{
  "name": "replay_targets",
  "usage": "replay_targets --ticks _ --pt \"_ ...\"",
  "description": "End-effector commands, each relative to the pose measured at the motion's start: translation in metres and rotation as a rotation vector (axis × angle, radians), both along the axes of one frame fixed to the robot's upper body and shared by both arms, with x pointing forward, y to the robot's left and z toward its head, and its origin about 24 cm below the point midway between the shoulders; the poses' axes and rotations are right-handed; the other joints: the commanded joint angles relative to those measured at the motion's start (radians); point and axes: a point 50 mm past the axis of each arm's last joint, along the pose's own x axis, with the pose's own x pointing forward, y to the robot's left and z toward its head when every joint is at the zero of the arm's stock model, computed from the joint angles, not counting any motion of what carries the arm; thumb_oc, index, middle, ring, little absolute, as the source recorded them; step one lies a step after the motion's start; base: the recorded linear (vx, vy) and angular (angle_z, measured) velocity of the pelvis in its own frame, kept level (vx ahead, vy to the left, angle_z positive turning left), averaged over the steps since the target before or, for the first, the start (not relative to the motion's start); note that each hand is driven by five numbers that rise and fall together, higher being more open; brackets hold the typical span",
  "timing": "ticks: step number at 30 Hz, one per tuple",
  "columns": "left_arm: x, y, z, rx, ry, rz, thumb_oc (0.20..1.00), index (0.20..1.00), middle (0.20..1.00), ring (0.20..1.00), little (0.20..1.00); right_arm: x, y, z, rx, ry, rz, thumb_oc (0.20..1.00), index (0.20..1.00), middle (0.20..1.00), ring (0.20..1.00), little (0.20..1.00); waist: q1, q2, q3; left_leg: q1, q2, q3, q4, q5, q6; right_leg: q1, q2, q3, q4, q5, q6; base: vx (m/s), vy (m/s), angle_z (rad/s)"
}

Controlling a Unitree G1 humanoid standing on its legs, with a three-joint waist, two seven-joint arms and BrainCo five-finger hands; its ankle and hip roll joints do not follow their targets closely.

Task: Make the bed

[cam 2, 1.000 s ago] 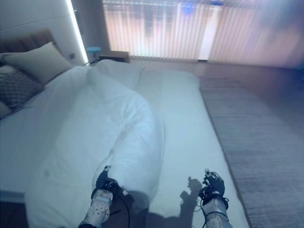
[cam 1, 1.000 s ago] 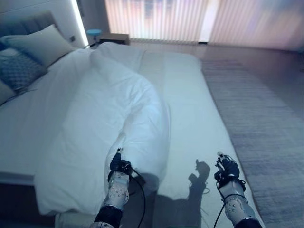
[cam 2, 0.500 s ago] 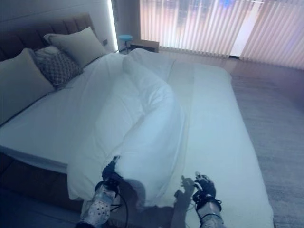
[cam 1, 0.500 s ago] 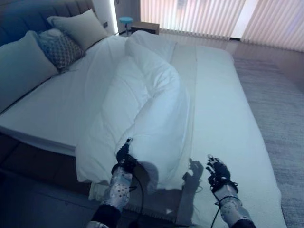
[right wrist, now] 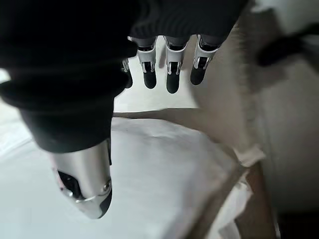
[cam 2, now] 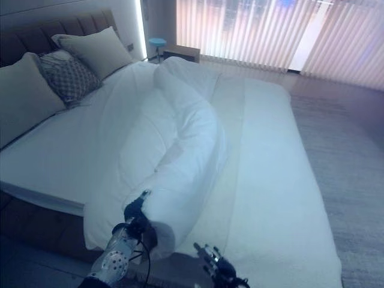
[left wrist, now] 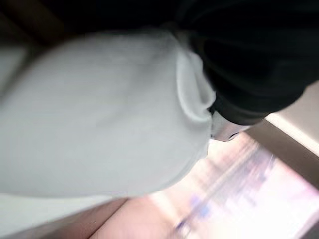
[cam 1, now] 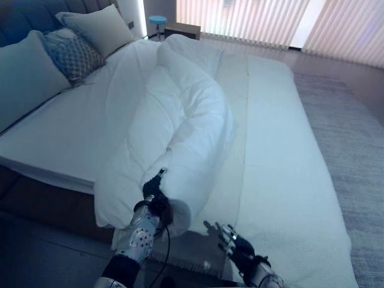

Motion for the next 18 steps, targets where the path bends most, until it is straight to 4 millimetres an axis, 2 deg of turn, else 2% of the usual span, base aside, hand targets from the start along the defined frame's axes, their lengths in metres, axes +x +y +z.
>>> replay_targets --ticks 1,5,6,11,13,14,17,18 --pt "0.021 -0.047 0.065 -0.118 -0.271 -0.197 0.2 0.2 0.2 0.2 0.2 0.004 0.026 0.009 0.204 -0.006 -0.002 1.0 1.0 1.0 1.0 1.0 -0.011 0.06 -0.011 -0.016 -0.042 0.033 -0.005 -0.048 -0.023 -0.022 0.054 0.045 0.057 0.004 0.009 0.02 -0.044 -0.03" --pt "0.017 -0.075 0.072 -0.184 -0.275 -0.304 0.2 0.2 0.2 0.2 0.2 0.001 0.043 0.01 0.293 0.03 -0.003 1.0 1.0 1.0 1.0 1.0 -0.017 0.078 -0.009 -0.005 -0.046 0.031 -0.005 -0.052 -0.025 -0.002 0.05 0.038 0.042 0.005 0.011 0.03 -0.034 -0.03" --pt "0.017 -0.075 0.072 -0.184 -0.275 -0.304 0.2 0.2 0.2 0.2 0.2 0.001 0.043 0.01 0.293 0.03 -0.003 1.0 1.0 1.0 1.0 1.0 -0.017 0.078 -0.008 -0.004 -0.046 0.03 -0.005 -0.052 -0.025 -0.001 0.05 0.038 0.042 0.005 0.011 0.03 -0.037 0.01" --pt "0.002 -0.109 0.083 -0.293 -0.282 -0.453 0.2 0.2 0.2 0.2 0.2 0.016 0.062 0.019 0.301 0.002 0.068 1.0 1.0 1.0 1.0 1.0 -0.012 0.1 -0.003 -0.003 -0.047 0.024 -0.005 -0.053 -0.024 0.017 0.05 0.033 0.015 0.009 0.01 0.02 -0.026 0.03" --pt "0.002 -0.109 0.083 -0.293 -0.282 -0.453 0.2 0.2 0.2 0.2 0.2 0.016 0.062 0.019 0.301 0.002 0.068 1.0 1.0 1.0 1.0 1.0 -0.012 0.1 -0.002 -0.003 -0.047 0.024 -0.005 -0.053 -0.024 0.017 0.05 0.033 0.015 0.009 0.01 0.02 -0.018 0.07" --pt "-0.008 -0.122 0.085 -0.34 -0.272 -0.506 0.2 0.2 0.2 0.2 0.2 0.028 0.071 0.029 0.33 -0.041 0.066 1.0 1.0 1.0 1.0 1.0 -0.009 0.109 -0.004 -0.004 -0.047 0.018 -0.005 -0.053 -0.024 0.022 0.05 0.028 0.003 0.009 0.01 0.03 -0.019 0.11" --pt "-0.012 -0.125 0.085 -0.364 -0.262 -0.523 0.2 0.2 0.2 0.2 0.2 0.033 0.073 0.033 0.357 -0.058 0.046 1.0 1.0 1.0 1.0 1.0 -0.007 0.112 -0.005 -0.003 -0.046 0.018 -0.005 -0.055 -0.024 0.025 0.05 0.026 -0.001 0.008 0.01 0.03 -0.011 0.07" --pt "-0.018 -0.127 0.082 -0.395 -0.239 -0.533 0.2 0.2 0.2 0.2 0.2 0.041 0.075 0.04 0.399 -0.083 -0.006 1.0 1.0 1.0 1.0 1.0 -0.006 0.118 -0.006 -0.002 -0.047 0.018 -0.005 -0.056 -0.023 0.027 0.049 0.022 -0.001 0.005 0.011 0.04 0.004 0.02"
